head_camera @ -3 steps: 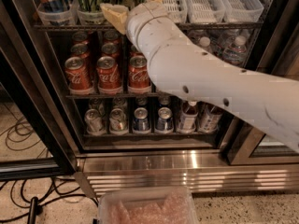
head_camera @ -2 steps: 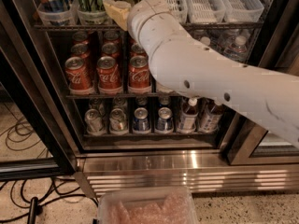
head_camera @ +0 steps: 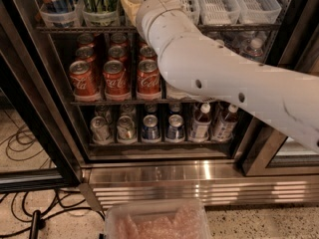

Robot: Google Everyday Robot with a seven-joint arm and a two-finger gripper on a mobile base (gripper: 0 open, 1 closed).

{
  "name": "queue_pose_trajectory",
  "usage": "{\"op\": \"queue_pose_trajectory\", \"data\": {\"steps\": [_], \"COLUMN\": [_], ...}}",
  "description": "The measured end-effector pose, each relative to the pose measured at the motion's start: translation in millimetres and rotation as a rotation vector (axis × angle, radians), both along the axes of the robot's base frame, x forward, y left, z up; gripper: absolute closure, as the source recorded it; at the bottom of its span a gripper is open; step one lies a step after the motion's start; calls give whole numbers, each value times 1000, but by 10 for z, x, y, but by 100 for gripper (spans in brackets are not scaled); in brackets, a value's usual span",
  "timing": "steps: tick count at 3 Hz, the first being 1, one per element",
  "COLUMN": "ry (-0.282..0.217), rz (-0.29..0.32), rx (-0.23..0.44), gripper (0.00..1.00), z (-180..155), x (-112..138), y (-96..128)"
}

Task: Pick green can from top shelf of fridge

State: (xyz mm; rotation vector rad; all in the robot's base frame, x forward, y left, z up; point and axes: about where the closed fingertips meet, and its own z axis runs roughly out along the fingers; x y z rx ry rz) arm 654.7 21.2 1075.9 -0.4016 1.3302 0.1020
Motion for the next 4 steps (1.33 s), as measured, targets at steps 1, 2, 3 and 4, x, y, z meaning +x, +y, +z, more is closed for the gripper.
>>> {"op": "queue_pose_trajectory", "data": {"steps": [1,2,3,4], "ry": [0,0,0,-5], "rz": [0,0,0,11], "rx": [0,0,0,23], "gripper": [93,100,100,100], "z": [0,0,1,60], "x": [0,0,-1,-60], "y": [0,0,0,18]}}
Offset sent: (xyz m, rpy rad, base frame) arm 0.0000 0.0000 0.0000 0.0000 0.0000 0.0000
